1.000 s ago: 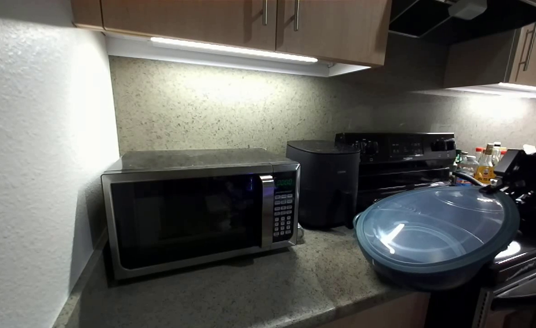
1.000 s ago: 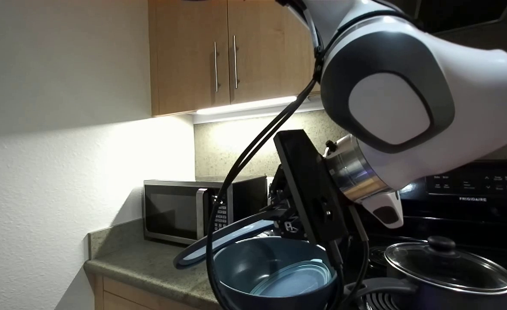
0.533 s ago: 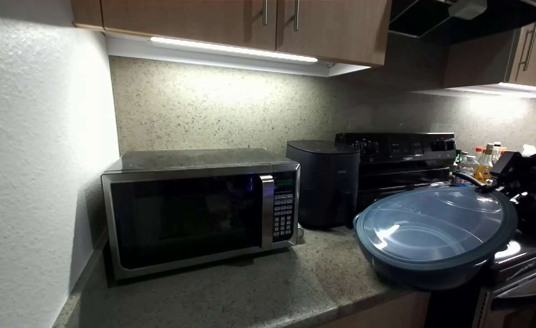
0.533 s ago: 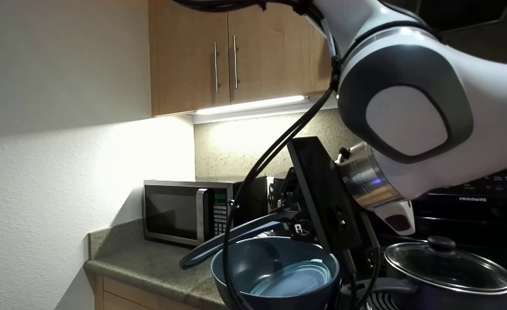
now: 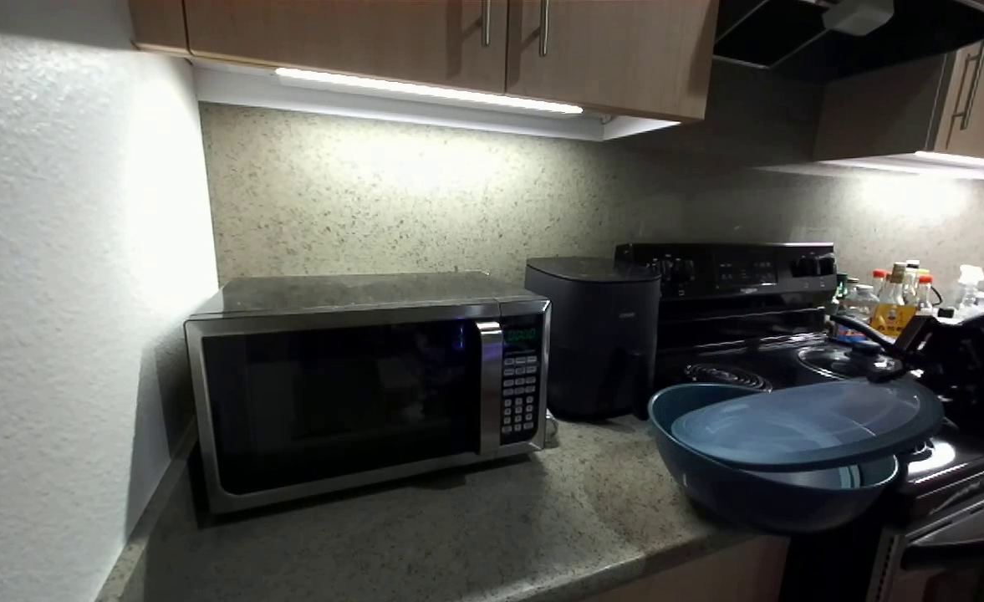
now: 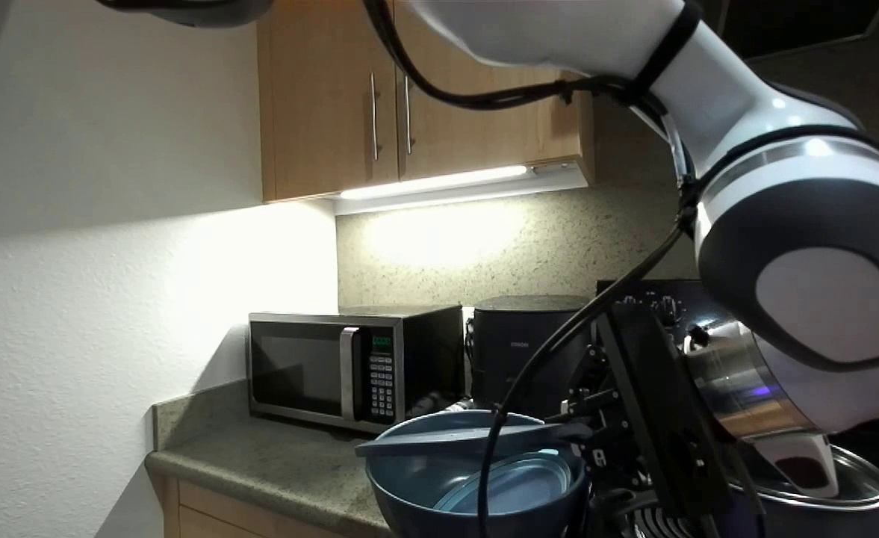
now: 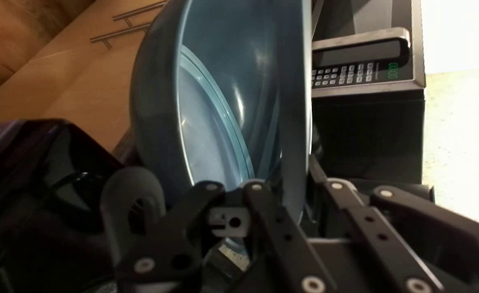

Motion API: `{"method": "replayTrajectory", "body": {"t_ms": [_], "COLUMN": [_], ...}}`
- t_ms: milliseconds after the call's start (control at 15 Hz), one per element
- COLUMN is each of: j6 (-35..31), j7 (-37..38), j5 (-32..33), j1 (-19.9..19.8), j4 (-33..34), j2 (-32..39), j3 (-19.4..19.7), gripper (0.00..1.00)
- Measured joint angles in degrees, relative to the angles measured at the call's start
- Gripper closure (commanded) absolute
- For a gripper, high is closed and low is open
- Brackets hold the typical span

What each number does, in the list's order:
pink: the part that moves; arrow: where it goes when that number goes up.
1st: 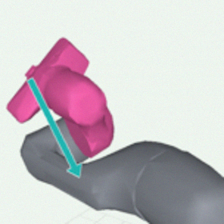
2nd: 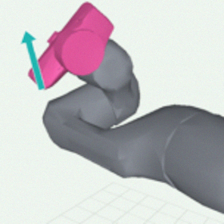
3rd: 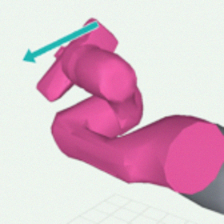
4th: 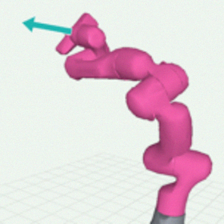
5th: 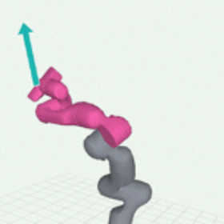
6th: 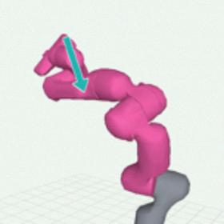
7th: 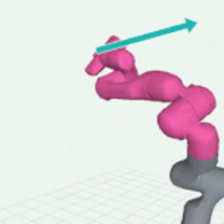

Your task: Pick up the lid from the microwave and put it on the bowl

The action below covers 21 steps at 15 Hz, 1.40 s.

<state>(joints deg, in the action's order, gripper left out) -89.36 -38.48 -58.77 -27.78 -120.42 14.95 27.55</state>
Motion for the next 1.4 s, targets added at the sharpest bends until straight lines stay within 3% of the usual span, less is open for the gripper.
{"method": "replayTrajectory", "body": {"t_ms": [67,133,267,800,933,1400], "j6": [0.0,0.0,0.0,-0.9,-1.5,-1.2], "j7": [0.8,1.6,3.1,8.3,9.9,11.6], "j5": [-0.6,-0.9,-1.6,-0.9,-0.6,-0.4], "j1": [-0.2,-0.3,-0.5,-0.5,-0.5,0.5], "j4": [1.3,2.5,4.7,9.5,10.1,10.5], "j2": [1.7,3.1,4.9,7.9,7.9,2.8], "j3": [-0.3,-0.7,-1.6,-3.3,-3.3,-4.8], "gripper": [0.97,0.64,0.58,0.06,0.0,0.0]}}
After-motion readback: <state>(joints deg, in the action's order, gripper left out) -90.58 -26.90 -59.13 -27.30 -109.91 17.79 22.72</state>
